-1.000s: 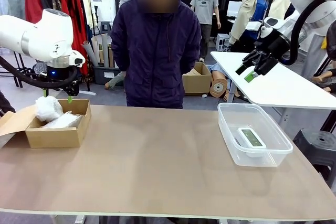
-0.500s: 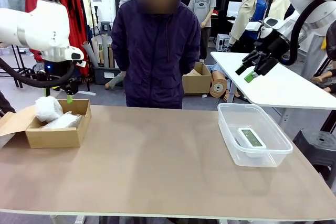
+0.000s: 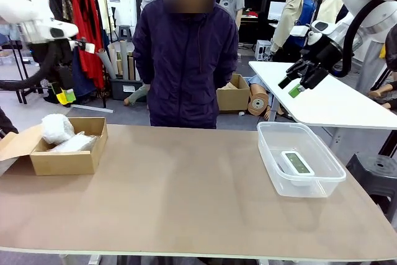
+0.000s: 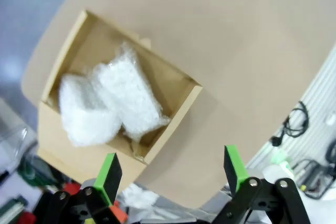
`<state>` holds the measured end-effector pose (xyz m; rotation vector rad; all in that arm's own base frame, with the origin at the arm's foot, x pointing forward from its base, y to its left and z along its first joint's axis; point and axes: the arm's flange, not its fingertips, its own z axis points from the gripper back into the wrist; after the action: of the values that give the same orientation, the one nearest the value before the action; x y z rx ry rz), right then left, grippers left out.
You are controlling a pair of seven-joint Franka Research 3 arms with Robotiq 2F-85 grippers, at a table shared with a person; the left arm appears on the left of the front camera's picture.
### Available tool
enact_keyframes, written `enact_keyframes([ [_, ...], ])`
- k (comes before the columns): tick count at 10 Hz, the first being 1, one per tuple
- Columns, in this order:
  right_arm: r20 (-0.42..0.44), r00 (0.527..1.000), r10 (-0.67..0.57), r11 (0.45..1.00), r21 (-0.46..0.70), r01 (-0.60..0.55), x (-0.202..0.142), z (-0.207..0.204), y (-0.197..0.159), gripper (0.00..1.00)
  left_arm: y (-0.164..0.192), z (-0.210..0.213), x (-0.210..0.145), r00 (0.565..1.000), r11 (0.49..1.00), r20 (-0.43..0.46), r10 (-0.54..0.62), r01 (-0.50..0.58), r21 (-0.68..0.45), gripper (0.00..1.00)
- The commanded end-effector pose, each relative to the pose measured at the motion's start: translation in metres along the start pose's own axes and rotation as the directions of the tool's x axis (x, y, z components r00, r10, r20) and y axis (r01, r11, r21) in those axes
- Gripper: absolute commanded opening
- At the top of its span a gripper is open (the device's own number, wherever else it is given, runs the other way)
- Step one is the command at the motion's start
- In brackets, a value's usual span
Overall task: Separate and place wrapped and unwrapped clocks.
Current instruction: If the picked Digital clock is wrapped, place it in the Package Box ; if not, place it in the Organizing box.
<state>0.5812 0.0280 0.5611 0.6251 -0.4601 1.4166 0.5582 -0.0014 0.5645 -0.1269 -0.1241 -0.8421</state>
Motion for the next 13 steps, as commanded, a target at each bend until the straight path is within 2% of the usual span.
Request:
enact_keyframes([
  [1,-0.018,1.000,0.005,1.000,0.000,-0.005,0.001,0.000,0.002,1.00,0.006,0.009,-0.017,0.975,0.974,0.114,-0.189,0.201,-0.104,1.00],
  [3,-0.018,1.000,0.005,1.000,0.000,-0.005,0.001,0.000,0.002,1.00,0.007,0.021,-0.021,0.916,0.935,0.246,-0.317,0.346,-0.083,1.00],
  [6,-0.018,1.000,0.005,1.000,0.000,-0.005,0.001,0.000,0.002,1.00,0.010,0.039,-0.028,0.757,0.833,0.438,-0.485,0.552,-0.031,1.00],
  [8,-0.018,1.000,0.005,1.000,0.000,-0.005,0.001,0.000,0.002,1.00,0.003,0.046,-0.031,0.655,0.761,0.472,-0.591,0.646,0.056,1.00],
  [10,-0.018,1.000,0.005,1.000,0.000,-0.005,0.001,0.000,0.002,1.00,0.001,0.044,-0.030,0.594,0.715,0.492,-0.636,0.694,0.086,1.00],
  [13,-0.018,1.000,0.005,1.000,0.000,-0.005,0.001,0.000,0.002,1.00,0.008,0.039,-0.028,0.569,0.773,0.621,-0.539,0.627,0.097,1.00],
])
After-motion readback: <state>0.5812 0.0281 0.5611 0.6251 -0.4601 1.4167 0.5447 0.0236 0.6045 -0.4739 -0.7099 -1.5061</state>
